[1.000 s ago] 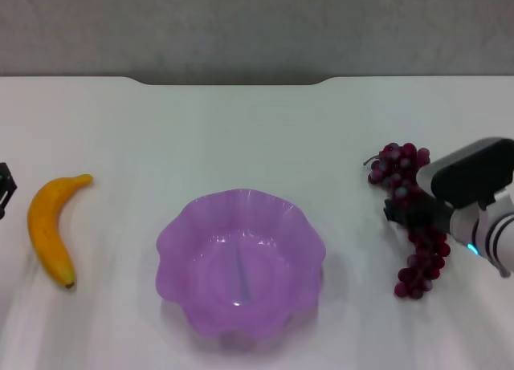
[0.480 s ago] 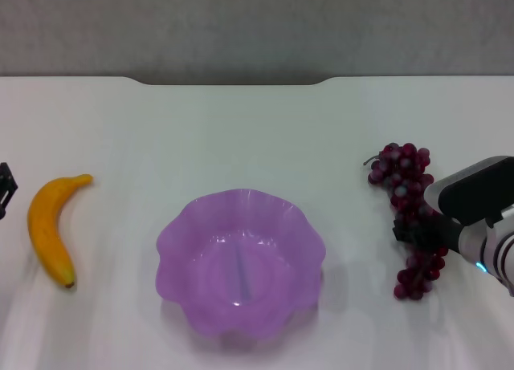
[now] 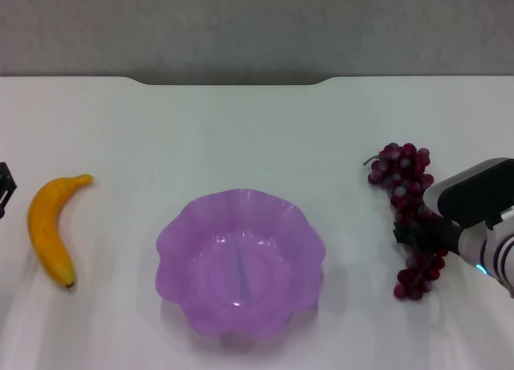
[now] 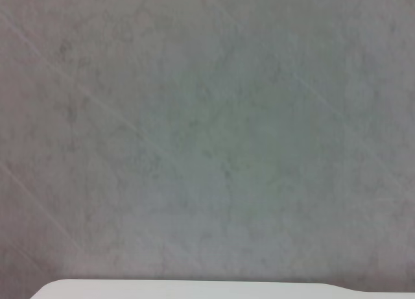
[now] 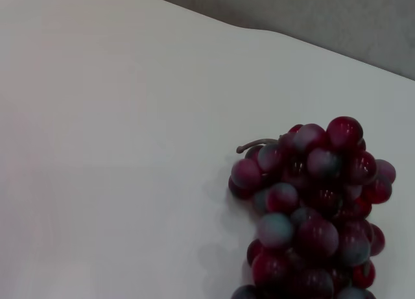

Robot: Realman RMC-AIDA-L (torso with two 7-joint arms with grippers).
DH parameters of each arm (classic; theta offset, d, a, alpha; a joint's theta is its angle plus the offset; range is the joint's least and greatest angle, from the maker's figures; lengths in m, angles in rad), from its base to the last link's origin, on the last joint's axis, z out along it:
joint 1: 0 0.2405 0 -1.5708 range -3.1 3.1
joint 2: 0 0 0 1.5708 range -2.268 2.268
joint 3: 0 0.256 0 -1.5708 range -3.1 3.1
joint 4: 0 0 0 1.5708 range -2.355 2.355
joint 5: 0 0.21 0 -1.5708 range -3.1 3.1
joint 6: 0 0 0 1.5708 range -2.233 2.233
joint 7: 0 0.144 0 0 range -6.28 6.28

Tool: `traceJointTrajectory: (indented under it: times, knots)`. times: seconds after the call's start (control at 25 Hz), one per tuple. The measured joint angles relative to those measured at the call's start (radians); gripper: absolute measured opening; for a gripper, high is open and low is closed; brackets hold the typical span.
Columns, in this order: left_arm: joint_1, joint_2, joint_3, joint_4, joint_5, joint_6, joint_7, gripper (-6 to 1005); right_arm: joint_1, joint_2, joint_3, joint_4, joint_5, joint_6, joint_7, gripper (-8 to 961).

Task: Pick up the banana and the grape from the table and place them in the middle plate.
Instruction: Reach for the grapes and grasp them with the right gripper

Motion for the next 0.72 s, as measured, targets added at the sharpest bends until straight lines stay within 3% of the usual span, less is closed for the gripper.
traceJointTrajectory:
  times: [0.28, 0.72]
  knots:
    - [0.0, -0.001, 0.0, 0.0, 0.0, 0.0, 0.0, 850, 0.0, -0.001, -0.012, -0.004, 0.003, 0.0, 0.0, 830]
    - [0.001, -0.001, 0.0, 0.0, 0.0, 0.0, 0.0, 849, 0.001, -0.003, -0.011, 0.001, 0.002, 0.0, 0.0, 650]
